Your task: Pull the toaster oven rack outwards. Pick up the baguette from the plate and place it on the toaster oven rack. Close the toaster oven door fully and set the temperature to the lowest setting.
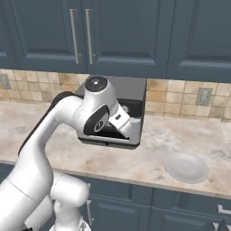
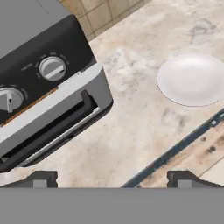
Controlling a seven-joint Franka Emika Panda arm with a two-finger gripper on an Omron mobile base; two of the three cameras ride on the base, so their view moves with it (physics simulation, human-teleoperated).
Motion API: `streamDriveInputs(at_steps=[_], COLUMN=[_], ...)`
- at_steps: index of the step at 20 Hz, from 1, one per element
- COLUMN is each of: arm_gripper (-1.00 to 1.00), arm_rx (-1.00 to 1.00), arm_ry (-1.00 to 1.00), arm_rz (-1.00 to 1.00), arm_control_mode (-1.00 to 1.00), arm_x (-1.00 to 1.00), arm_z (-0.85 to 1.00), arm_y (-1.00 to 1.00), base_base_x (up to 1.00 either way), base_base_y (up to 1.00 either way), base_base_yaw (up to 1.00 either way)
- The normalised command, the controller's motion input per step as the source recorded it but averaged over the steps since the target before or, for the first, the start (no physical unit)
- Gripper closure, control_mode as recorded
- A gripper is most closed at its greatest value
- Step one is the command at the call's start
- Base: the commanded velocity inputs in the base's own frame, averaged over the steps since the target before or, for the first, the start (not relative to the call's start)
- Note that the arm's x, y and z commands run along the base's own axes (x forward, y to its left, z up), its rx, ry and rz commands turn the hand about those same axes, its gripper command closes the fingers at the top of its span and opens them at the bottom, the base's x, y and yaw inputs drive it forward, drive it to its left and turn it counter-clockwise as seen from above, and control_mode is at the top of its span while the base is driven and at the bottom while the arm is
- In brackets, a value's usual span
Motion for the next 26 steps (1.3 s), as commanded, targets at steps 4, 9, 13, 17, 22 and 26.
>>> streamDriveInputs(at_steps=[4,9,13,17,22,26], arm_gripper=[-1.0,-1.0,-1.0,-1.0,-1.0,-1.0], arm_rx=[-0.06,-0.01,-0.18,-0.34,-0.49,-0.55], arm_ry=[0.0,-0.02,-0.04,-0.02,0.0,0.12], arm_rz=[-0.12,-0.11,-0.01,0.07,0.16,0.19], arm_control_mode=[-1.0,-1.0,-1.0,-1.0,-1.0,-1.0], arm_x=[-0.68,-0.68,-0.45,-0.09,-0.03,-0.02], arm_z=[-0.14,-0.18,0.0,0.04,0.06,0.0], arm_y=[0.58,0.71,0.97,0.99,0.95,0.72], base_base_x=[0.0,0.0,0.0,0.0,0.0,0.0], base_base_y=[0.0,0.0,0.0,0.0,0.0,0.0], base_base_yaw=[0.0,0.0,0.0,0.0,0.0,0.0])
